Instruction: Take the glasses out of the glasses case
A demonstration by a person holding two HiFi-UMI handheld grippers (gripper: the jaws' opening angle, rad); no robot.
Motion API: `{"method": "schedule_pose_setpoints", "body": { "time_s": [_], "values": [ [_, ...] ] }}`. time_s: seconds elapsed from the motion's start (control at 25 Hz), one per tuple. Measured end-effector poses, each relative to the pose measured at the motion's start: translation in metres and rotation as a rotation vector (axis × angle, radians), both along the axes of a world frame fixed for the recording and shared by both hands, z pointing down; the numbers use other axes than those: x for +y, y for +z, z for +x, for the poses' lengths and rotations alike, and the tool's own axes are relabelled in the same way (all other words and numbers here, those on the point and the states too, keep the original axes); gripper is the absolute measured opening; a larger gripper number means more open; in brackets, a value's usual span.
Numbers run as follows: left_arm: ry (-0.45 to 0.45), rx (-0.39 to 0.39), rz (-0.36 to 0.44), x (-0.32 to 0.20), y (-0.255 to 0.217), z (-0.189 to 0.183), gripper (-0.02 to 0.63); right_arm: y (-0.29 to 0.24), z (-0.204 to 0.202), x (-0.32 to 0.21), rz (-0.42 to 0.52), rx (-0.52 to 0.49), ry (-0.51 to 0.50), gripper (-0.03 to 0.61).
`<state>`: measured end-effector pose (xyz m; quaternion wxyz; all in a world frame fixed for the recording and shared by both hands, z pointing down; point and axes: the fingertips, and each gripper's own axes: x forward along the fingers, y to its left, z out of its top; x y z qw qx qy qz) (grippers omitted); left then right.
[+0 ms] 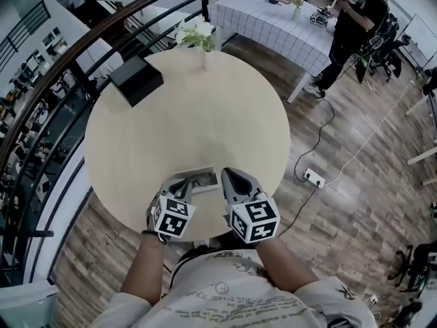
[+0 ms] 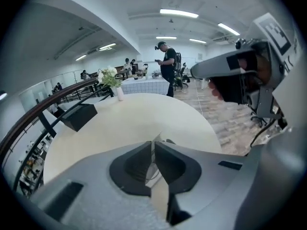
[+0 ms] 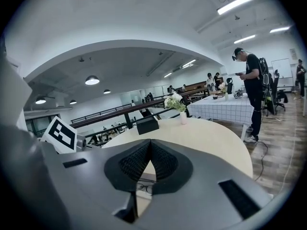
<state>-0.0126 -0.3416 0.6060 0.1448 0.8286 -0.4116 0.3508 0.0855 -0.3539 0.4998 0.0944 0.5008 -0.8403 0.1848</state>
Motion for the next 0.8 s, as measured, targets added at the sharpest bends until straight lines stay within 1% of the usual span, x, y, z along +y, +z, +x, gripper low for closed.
{"method": "schedule_pose_setpoints", "body": {
  "time_s": [0.04,0.12,0.2,0.48,0.8],
  "values": [
    [0.030,-0.027,-0.011,-0.001,0.007,0.003,0.015,0.002,0.003,-0.002,-0.005,0.002,0.002,0.015],
    [0.084,-0.091,-0.023,-0.002,0.021,0.008,0.040,0.004,0.009,-0.004,-0.015,0.006,0.007,0.015],
    [0.117,-0.150,-0.021,-0.005,0.033,0.011,0.055,0.007,0.015,-0.005,-0.022,0.008,0.012,0.015],
    [0.194,-0.318,-0.017,-0.018,0.073,0.017,0.055,0.014,0.028,-0.014,-0.034,0.017,0.028,0.015],
    [0.259,-0.490,-0.014,-0.027,0.104,0.017,0.055,0.015,0.047,-0.019,-0.044,0.021,0.053,0.015]
  ]
}}
